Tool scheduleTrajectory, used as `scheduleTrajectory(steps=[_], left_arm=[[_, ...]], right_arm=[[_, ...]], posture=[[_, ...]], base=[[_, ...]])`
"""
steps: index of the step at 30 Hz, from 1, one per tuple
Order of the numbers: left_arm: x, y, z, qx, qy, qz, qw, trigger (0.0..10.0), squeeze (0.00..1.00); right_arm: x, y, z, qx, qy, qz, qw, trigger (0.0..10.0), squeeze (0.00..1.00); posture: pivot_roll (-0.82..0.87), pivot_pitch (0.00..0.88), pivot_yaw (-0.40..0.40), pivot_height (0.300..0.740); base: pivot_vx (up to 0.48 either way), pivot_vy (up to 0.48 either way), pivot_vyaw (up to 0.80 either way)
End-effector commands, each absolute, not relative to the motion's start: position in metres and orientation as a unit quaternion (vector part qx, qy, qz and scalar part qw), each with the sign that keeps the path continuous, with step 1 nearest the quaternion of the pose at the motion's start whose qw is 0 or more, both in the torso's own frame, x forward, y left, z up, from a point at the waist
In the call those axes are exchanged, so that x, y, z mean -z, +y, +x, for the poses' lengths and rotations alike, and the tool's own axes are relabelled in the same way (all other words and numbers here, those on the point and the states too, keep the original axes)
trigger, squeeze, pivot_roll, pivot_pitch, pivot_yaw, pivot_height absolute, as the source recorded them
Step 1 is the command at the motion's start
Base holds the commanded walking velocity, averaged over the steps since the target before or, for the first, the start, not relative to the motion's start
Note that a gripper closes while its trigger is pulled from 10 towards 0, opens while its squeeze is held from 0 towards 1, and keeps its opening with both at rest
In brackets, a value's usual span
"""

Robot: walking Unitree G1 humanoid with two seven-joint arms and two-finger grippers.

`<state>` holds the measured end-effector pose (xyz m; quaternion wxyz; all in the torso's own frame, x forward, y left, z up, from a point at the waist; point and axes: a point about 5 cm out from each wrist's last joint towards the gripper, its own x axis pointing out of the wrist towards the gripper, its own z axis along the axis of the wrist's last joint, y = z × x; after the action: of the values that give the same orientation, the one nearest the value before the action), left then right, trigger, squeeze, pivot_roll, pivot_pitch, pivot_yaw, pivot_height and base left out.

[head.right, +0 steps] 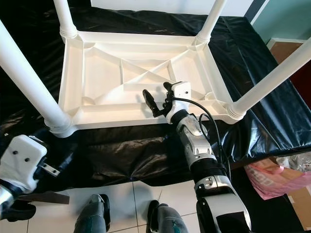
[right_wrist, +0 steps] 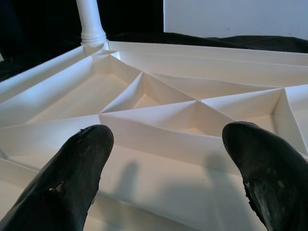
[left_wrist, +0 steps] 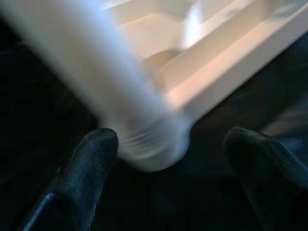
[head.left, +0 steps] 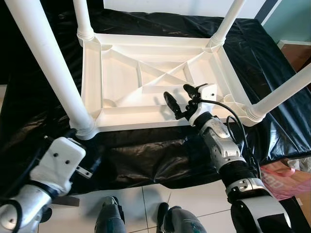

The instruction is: Building children table

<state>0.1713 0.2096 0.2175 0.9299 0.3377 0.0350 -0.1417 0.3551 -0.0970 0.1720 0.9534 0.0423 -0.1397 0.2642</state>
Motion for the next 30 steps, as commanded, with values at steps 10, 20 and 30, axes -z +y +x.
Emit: scheduleTrajectory(steps=[10, 20, 30], left_arm=[[-0.234, 0.244, 0.197, -0.053, -0.003, 0.404, 0.913, 10.0, 0.0], [-0.233, 0.258, 0.232, -0.084, -0.015, 0.39, 0.917, 10.0, 0.0], [-0.254, 0.32, 0.271, -0.11, -0.011, 0.394, 0.912, 10.0, 0.0]], right_arm=[[-0.166, -0.094, 0.354, -0.262, -0.138, 0.051, 0.954, 10.0, 0.0], [-0.168, -0.087, 0.347, -0.271, -0.148, 0.057, 0.949, 10.0, 0.0], [-0.168, -0.125, 0.315, -0.18, -0.175, 0.036, 0.967, 10.0, 0.0]], posture=[[0.31, 0.185, -0.164, 0.74], [0.26, 0.177, -0.14, 0.74], [0.15, 0.181, -0.046, 0.74]], base=[[0.0, 0.0, 0.0], [0.0, 0.0, 0.0], [0.0, 0.0, 0.0]])
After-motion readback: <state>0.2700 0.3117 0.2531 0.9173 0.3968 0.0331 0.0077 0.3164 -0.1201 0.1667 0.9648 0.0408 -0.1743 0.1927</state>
